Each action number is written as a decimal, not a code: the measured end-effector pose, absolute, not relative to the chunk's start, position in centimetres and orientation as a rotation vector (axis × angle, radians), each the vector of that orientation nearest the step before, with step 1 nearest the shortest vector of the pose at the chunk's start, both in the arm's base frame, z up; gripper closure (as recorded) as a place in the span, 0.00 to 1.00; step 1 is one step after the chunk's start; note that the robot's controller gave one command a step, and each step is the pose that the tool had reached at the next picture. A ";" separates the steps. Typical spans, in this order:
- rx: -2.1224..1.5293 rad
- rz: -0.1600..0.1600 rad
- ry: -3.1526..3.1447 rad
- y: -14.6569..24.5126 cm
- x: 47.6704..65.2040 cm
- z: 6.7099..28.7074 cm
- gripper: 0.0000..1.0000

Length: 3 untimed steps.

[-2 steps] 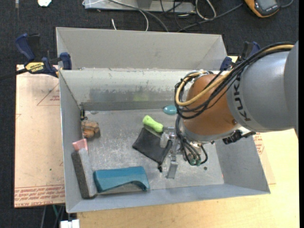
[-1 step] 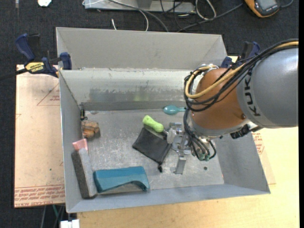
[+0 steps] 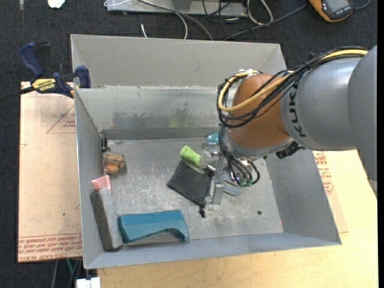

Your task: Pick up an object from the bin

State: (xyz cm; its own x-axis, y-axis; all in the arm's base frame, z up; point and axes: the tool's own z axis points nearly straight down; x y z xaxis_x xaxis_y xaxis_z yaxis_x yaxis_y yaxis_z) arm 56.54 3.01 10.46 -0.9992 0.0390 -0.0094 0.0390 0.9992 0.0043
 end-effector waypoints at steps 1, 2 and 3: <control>-0.240 0.010 3.126 6.2 57.7 7.1 1.00; -0.239 0.009 3.126 6.1 57.7 7.1 0.00; -0.239 0.010 3.125 6.1 57.8 7.1 1.00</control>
Offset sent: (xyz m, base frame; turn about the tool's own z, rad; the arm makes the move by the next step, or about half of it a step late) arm 0.0000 0.0000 0.0000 0.0000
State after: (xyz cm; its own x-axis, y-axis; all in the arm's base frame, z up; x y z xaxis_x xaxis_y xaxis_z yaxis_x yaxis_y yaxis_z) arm 57.77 6.12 7.14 -0.9883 -0.1521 -0.0077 -0.1522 0.9883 0.0055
